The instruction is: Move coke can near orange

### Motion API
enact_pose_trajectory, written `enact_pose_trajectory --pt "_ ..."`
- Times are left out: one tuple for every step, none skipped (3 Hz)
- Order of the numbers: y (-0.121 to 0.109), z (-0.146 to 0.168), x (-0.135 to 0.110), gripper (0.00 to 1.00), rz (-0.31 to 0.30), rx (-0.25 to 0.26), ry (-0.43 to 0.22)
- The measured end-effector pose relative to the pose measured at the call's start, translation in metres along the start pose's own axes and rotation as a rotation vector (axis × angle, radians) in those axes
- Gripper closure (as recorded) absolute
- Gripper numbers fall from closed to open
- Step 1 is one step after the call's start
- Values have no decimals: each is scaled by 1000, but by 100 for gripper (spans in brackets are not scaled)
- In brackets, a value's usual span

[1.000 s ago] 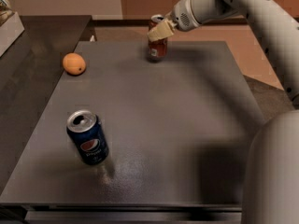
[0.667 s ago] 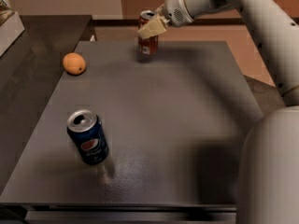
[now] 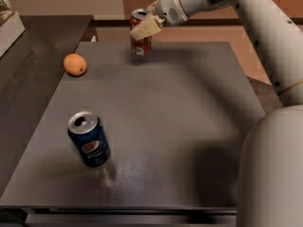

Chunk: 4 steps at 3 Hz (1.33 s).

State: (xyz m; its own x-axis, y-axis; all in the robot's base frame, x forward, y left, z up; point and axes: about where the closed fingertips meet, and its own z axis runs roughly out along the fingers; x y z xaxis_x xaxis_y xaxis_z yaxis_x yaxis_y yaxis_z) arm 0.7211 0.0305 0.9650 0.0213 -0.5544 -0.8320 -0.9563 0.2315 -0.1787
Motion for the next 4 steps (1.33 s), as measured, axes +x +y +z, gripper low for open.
enact_pose_trajectory --pt "5 10 2 100 -4 -36 11" --pt "19 33 -1 100 -8 -106 3" --pt "31 56 -7 100 -9 -172 -11" --pt "40 71 -17 100 -22 -220 -22"
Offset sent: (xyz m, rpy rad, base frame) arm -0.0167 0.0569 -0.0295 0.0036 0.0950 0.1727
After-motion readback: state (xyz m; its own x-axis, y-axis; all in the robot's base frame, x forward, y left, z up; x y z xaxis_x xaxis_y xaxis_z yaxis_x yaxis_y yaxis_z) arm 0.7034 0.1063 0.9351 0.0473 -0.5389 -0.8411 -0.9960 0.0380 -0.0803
